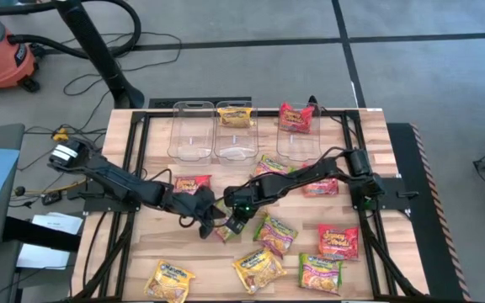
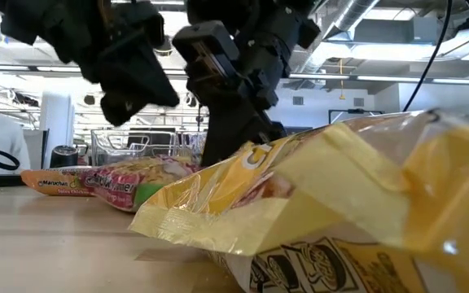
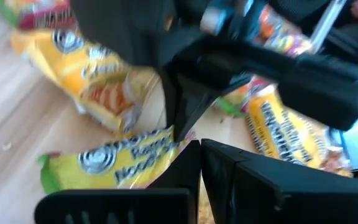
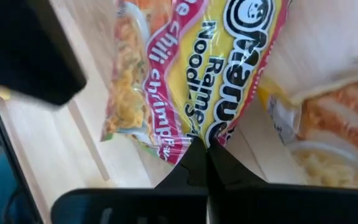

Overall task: Sort Maruchan noodles
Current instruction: Put the green noodle pack into the left transparent bin

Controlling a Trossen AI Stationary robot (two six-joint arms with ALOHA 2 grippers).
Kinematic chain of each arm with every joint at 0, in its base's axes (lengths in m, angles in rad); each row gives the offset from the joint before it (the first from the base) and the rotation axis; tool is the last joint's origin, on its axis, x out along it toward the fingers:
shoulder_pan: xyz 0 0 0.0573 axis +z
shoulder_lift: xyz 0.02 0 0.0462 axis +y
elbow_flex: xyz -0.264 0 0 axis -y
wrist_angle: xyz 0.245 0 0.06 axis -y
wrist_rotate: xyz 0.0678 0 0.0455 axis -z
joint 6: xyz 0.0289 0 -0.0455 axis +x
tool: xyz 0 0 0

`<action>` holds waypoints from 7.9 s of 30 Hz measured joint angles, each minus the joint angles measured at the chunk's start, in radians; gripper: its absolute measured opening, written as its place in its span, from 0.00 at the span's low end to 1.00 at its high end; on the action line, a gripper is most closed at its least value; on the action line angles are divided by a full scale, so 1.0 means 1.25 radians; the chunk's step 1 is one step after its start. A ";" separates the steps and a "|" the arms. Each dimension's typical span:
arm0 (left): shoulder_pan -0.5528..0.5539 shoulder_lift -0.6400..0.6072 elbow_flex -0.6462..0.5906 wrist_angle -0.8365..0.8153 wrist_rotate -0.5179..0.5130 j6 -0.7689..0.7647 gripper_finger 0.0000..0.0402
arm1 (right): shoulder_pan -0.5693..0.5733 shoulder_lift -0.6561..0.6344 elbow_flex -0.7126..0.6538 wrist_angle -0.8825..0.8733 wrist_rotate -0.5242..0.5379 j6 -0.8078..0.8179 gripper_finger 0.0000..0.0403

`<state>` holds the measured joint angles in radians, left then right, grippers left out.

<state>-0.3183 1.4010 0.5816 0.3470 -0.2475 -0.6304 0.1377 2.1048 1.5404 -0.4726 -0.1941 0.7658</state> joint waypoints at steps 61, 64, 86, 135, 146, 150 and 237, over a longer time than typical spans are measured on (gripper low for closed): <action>0.430 -0.615 0.001 -0.327 -0.239 0.439 0.22 | -0.392 -0.005 0.438 -0.276 0.052 -0.723 0.01; 0.494 -0.608 0.001 -0.318 -0.223 0.380 0.31 | -0.387 -0.005 0.438 -0.288 0.051 -0.800 0.01; 0.956 -0.453 0.002 -0.163 0.419 0.238 0.45 | -0.427 -0.005 0.438 -0.206 0.079 -0.949 0.01; 0.840 -0.072 0.524 -0.932 0.684 0.438 0.45 | -0.299 -0.004 0.438 -0.289 0.117 -1.158 0.02; 0.793 -0.072 0.524 -0.942 0.633 0.423 0.45 | -0.296 -0.004 0.438 -0.292 0.118 -1.158 0.02; 0.784 -0.072 0.524 -0.945 0.635 0.423 0.45 | -0.288 -0.004 0.438 -0.283 0.158 -1.161 0.02; 0.967 0.117 0.522 -0.827 0.214 1.288 0.05 | -0.269 -0.154 0.510 -0.627 0.515 -1.008 0.33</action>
<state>0.8903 1.5470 1.2343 -0.6869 0.0200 0.9799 -0.1989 1.9121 2.1784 -1.2563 0.4498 -0.4944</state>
